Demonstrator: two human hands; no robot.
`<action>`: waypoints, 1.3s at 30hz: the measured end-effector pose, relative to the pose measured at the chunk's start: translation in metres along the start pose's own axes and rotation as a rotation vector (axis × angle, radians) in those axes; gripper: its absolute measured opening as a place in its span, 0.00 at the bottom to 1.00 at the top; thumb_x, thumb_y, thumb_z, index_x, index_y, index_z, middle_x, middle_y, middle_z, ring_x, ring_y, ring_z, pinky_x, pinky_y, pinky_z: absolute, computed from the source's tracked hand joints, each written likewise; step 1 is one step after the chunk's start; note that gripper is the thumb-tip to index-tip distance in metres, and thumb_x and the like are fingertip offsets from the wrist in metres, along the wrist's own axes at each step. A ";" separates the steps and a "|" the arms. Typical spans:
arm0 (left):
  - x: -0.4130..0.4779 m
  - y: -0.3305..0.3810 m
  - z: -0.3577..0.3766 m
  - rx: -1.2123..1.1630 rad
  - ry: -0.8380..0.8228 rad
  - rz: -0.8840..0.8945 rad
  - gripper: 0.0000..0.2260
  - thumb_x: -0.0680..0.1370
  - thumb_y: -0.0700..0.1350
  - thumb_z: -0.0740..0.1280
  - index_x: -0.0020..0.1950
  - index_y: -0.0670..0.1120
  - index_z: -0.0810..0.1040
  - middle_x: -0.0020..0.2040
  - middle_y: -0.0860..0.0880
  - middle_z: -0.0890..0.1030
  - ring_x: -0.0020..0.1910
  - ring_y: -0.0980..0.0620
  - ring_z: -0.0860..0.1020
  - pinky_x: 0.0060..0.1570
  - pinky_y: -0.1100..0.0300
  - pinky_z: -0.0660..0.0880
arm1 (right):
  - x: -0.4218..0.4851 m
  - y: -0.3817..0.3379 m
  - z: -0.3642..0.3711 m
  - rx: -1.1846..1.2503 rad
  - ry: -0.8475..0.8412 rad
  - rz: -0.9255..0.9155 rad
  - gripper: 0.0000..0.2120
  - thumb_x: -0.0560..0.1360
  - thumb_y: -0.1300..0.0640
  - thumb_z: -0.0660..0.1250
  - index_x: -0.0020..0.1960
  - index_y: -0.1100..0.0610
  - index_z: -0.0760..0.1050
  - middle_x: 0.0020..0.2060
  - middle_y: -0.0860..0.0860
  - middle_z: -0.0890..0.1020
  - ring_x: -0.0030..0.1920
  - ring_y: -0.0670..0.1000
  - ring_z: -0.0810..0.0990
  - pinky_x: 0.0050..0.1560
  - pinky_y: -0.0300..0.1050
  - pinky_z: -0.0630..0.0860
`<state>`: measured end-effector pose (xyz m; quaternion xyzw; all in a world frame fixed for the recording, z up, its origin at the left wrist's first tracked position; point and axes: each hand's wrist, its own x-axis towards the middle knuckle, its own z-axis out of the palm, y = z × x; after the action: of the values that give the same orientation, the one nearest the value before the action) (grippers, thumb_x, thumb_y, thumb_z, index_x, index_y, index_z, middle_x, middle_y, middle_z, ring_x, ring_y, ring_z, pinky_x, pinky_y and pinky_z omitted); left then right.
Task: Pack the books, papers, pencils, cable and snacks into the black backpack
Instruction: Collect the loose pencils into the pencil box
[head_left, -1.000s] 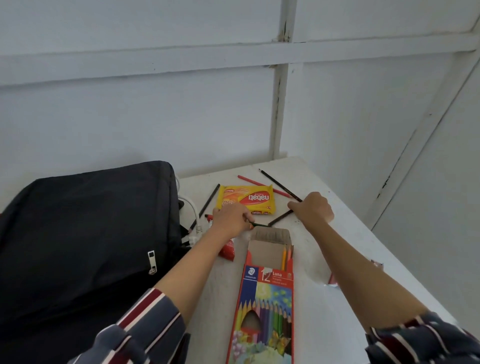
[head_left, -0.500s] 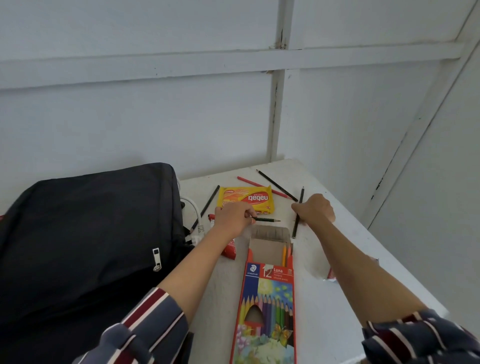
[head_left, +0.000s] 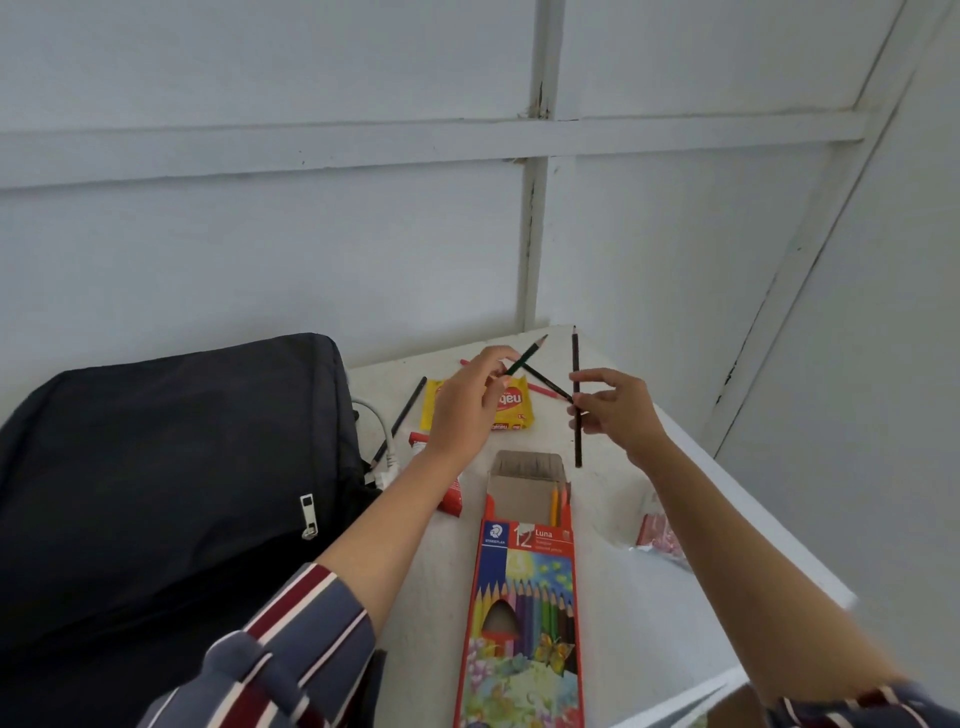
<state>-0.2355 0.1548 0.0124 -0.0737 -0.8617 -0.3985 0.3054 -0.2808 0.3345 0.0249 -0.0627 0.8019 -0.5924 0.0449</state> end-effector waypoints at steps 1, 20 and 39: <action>0.001 0.003 0.000 -0.010 0.026 0.016 0.12 0.79 0.38 0.61 0.63 0.44 0.73 0.53 0.46 0.80 0.51 0.51 0.78 0.48 0.59 0.76 | -0.004 -0.002 0.000 0.005 -0.030 -0.017 0.11 0.75 0.67 0.65 0.55 0.59 0.77 0.39 0.59 0.82 0.36 0.54 0.82 0.42 0.44 0.80; -0.012 0.011 -0.010 -0.021 -0.559 -0.365 0.23 0.78 0.36 0.62 0.72 0.50 0.67 0.73 0.48 0.63 0.69 0.45 0.67 0.56 0.51 0.77 | -0.026 0.008 0.025 -0.544 -0.246 -0.166 0.19 0.71 0.64 0.71 0.61 0.57 0.76 0.53 0.53 0.80 0.47 0.47 0.76 0.51 0.39 0.72; -0.033 0.021 -0.014 -0.010 -0.551 -0.392 0.24 0.76 0.33 0.64 0.72 0.45 0.66 0.73 0.47 0.66 0.68 0.46 0.69 0.65 0.49 0.69 | -0.073 0.028 0.021 -1.026 -0.482 -0.151 0.40 0.71 0.38 0.66 0.75 0.52 0.55 0.76 0.48 0.56 0.75 0.51 0.53 0.73 0.58 0.41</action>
<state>-0.1949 0.1626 0.0136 -0.0129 -0.9077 -0.4189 -0.0216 -0.2069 0.3334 -0.0080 -0.2669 0.9473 -0.0975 0.1480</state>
